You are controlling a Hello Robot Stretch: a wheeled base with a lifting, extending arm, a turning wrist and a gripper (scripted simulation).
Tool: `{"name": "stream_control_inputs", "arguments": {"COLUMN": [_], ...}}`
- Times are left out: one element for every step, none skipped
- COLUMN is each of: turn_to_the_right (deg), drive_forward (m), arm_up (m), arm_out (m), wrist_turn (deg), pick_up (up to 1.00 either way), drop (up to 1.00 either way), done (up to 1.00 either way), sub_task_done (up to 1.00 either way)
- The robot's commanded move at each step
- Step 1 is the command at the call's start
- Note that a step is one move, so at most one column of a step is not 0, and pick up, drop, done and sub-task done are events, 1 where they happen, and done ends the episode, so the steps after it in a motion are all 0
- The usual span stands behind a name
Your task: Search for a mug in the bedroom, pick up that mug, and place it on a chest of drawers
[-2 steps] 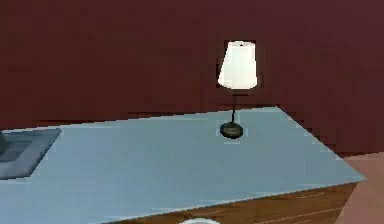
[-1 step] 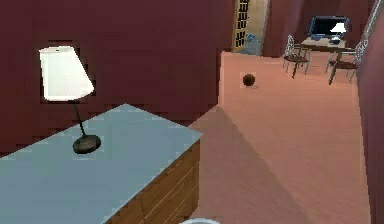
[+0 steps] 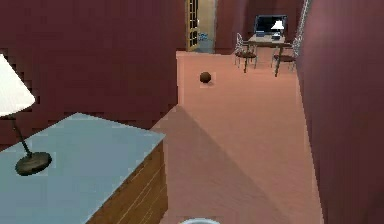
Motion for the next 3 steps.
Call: {"name": "stream_control_inputs", "arguments": {"turn_to_the_right": [-45.0, -45.0, -36.0], "drive_forward": [0.00, 0.00, 0.00], "arm_up": [0.00, 0.00, 0.00], "arm_out": [0.00, 0.00, 0.00], "wrist_turn": [0.0, 0.0, 0.0], "pick_up": [0.00, 0.00, 0.00], "drop": [0.00, 0.00, 0.00], "done": [0.00, 0.00, 0.00], "sub_task_done": [0.00, 0.00, 0.00]}}
